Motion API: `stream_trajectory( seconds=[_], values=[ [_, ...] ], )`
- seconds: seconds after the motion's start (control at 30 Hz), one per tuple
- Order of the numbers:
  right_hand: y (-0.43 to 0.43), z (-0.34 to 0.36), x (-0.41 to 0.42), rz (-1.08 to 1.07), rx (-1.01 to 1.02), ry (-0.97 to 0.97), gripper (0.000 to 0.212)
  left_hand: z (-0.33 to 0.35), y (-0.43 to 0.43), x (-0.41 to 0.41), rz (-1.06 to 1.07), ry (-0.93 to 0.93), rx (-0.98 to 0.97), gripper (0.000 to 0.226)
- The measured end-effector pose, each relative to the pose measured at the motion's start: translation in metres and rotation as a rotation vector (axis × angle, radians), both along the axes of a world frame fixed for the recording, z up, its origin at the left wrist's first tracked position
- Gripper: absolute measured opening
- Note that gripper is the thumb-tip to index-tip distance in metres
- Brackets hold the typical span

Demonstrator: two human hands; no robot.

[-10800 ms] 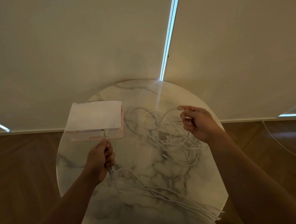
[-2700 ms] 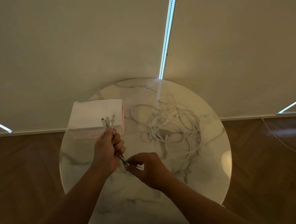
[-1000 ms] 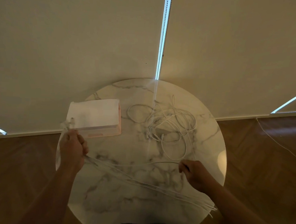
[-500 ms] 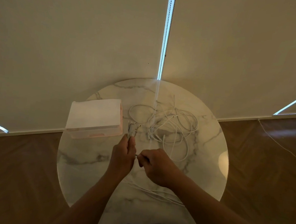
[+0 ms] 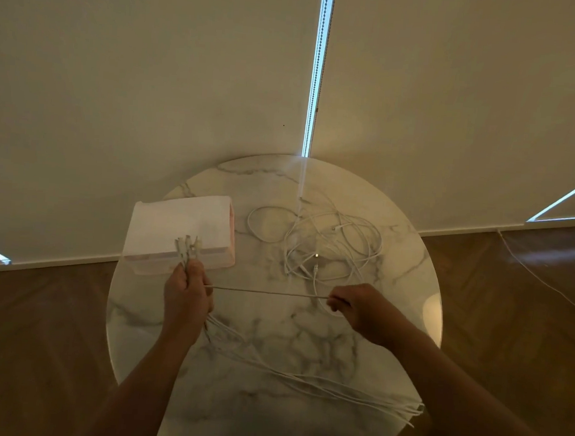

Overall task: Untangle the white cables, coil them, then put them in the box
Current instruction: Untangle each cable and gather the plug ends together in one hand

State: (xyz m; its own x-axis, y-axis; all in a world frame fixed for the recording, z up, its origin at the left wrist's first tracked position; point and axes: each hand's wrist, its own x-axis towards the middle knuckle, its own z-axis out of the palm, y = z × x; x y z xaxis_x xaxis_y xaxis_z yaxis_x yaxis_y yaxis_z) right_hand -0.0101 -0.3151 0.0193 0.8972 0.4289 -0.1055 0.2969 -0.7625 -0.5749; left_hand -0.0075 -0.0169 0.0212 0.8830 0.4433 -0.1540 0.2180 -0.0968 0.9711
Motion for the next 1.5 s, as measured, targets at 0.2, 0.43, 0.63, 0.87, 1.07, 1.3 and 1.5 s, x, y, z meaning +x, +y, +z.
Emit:
stream_trajectory(
  seconds=[0.2, 0.43, 0.63, 0.87, 1.07, 1.3, 1.5],
  values=[
    [-0.034, -0.022, 0.006, -0.051, -0.034, -0.204, 0.032, -0.001, 0.007, 0.003, 0.067, -0.021, -0.172, 0.038],
    [-0.06, -0.033, 0.011, -0.238, -0.126, -0.315, 0.004, 0.004, 0.015, 0.005, 0.102, -0.084, -0.375, 0.034],
    [-0.057, -0.045, 0.013, -0.367, -0.065, -0.245, 0.004, 0.003, 0.023, 0.003, 0.056, -0.07, -0.426, 0.032],
    [-0.039, -0.016, -0.001, -0.523, 0.261, -0.287, 0.02, 0.003, 0.026, 0.0, 0.066, -0.053, -0.436, 0.034],
    [-0.012, -0.013, -0.016, -0.381, 0.053, -0.137, 0.016, 0.005, 0.015, 0.001, 0.034, -0.048, -0.434, 0.035],
    [-0.033, -0.013, -0.026, 0.027, -0.625, 0.537, 0.025, 0.005, 0.017, 0.0, -0.006, -0.092, -0.294, 0.036],
    [-0.067, -0.035, -0.056, 0.189, -0.895, 0.981, 0.028, 0.01, 0.014, -0.001, 0.009, -0.094, -0.341, 0.033]
  ],
)
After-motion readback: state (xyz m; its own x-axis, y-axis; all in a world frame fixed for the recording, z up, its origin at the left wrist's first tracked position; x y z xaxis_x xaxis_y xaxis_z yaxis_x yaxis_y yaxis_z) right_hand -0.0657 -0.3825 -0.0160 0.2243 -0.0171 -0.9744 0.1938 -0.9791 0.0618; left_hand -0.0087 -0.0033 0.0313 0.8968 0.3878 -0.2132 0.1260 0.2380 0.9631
